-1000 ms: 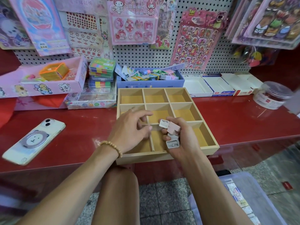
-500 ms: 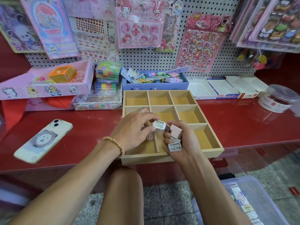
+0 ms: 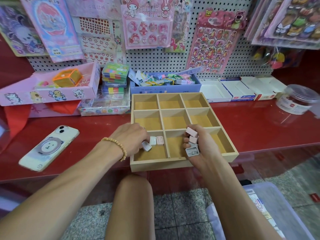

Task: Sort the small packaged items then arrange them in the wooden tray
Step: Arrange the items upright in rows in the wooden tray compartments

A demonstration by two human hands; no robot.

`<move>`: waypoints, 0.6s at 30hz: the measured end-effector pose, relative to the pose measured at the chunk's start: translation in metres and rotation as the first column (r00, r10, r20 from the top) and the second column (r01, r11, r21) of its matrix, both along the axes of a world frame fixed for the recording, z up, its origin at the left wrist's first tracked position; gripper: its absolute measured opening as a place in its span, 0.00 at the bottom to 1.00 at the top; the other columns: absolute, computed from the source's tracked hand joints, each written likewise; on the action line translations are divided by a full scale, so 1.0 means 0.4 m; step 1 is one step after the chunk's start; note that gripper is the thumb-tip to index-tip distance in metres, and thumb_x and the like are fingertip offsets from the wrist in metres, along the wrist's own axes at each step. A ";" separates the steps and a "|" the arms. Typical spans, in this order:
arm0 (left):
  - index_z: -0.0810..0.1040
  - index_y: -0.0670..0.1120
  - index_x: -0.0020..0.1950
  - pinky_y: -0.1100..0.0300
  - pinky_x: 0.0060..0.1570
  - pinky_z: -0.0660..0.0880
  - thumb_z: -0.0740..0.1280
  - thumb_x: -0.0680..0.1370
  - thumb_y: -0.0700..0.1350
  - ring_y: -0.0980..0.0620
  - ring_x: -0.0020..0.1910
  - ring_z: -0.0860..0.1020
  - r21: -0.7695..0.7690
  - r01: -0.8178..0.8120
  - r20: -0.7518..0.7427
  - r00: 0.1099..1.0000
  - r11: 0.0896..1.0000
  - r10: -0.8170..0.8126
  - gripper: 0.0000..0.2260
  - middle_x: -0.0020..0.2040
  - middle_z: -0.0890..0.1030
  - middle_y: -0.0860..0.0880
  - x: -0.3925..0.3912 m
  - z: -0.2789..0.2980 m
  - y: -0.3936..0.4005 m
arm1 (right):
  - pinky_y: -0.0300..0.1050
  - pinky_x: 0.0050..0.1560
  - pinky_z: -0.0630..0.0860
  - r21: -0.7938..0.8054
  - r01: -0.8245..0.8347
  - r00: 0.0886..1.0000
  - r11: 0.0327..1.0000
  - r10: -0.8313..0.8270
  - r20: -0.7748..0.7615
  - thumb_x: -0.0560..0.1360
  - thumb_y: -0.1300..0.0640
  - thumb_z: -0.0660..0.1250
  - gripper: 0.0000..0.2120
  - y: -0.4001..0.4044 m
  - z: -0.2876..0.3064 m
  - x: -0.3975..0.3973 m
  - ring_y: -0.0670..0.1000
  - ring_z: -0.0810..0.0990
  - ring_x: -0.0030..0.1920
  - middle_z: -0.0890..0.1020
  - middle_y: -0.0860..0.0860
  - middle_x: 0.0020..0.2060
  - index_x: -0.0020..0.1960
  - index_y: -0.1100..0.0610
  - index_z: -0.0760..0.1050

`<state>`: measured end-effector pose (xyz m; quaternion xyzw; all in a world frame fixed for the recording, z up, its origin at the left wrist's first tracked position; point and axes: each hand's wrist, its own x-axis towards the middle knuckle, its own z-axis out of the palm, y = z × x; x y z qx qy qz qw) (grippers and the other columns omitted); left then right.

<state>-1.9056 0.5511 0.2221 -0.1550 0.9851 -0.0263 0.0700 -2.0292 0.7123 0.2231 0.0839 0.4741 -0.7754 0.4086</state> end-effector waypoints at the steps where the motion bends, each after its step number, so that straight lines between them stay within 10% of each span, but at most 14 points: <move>1: 0.81 0.55 0.53 0.50 0.51 0.76 0.68 0.77 0.47 0.48 0.50 0.78 -0.028 0.002 -0.015 1.000 1.000 -0.002 0.06 0.47 0.80 0.53 -0.001 -0.003 0.001 | 0.35 0.20 0.67 0.004 -0.003 1.000 1.000 0.003 -0.006 0.78 0.63 0.65 0.07 0.001 0.000 -0.001 0.46 0.70 0.23 0.74 0.52 0.27 0.41 0.59 0.73; 9: 0.80 0.56 0.50 0.55 0.52 0.71 0.64 0.73 0.66 0.53 0.52 0.71 0.019 -0.065 -0.156 0.985 0.998 0.067 0.16 0.46 0.74 0.54 0.022 -0.011 0.016 | 0.36 0.21 0.67 0.045 -0.017 0.999 0.999 0.019 -0.031 0.78 0.62 0.66 0.08 -0.005 -0.002 -0.004 0.46 0.70 0.23 0.74 0.52 0.27 0.39 0.59 0.73; 18: 0.81 0.55 0.53 0.57 0.49 0.66 0.66 0.78 0.56 0.53 0.53 0.71 -0.048 -0.088 -0.192 0.978 0.995 0.078 0.09 0.49 0.77 0.55 0.004 -0.026 0.024 | 0.37 0.22 0.67 0.123 -0.034 0.990 0.992 0.049 -0.129 0.77 0.63 0.69 0.02 -0.018 0.001 0.003 0.48 0.71 0.26 0.77 0.53 0.33 0.45 0.59 0.76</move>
